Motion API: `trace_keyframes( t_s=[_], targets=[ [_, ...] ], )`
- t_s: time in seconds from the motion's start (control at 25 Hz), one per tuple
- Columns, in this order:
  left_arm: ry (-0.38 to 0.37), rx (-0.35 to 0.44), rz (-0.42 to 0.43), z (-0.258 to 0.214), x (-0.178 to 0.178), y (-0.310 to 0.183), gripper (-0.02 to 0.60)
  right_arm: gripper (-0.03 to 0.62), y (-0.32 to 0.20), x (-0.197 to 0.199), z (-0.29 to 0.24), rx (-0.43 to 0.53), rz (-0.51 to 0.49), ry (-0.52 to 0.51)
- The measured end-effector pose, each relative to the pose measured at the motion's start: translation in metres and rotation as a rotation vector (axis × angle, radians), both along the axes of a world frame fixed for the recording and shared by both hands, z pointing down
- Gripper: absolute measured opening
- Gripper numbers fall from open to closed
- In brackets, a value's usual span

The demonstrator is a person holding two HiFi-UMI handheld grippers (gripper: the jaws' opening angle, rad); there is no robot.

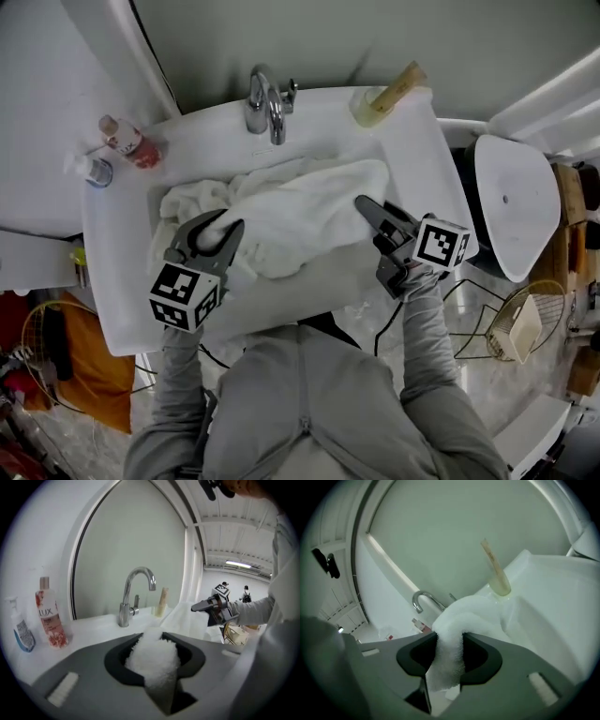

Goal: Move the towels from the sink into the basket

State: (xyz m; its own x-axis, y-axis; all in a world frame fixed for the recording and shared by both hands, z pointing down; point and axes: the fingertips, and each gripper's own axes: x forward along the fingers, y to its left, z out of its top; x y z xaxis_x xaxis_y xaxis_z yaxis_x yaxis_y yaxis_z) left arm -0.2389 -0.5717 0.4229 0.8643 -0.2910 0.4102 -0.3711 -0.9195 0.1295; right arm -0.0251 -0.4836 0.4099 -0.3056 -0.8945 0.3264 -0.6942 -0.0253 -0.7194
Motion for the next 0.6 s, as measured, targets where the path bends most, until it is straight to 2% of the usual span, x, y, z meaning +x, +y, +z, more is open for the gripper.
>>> trace_keyframes(
  t_s=[0.16,0.28,0.44,0.6],
  targets=[
    [0.115,0.116,0.058,-0.057,0.013,0.001,0.170,0.135,0.030,0.004,-0.065,0.157,0.095,0.056],
    [0.180,0.193,0.113,-0.094,0.026,0.007,0.170,0.135,0.061,0.005,-0.104,0.237,0.180,0.105],
    [0.263,0.269,0.209,-0.138,0.057,0.042,0.171,0.135,0.117,0.012,-0.145,0.280,0.271,0.224],
    [0.297,0.318,0.369,-0.158,0.111,0.099,0.172,0.135,0.199,0.032,-0.171,0.318,0.428,0.310]
  ],
)
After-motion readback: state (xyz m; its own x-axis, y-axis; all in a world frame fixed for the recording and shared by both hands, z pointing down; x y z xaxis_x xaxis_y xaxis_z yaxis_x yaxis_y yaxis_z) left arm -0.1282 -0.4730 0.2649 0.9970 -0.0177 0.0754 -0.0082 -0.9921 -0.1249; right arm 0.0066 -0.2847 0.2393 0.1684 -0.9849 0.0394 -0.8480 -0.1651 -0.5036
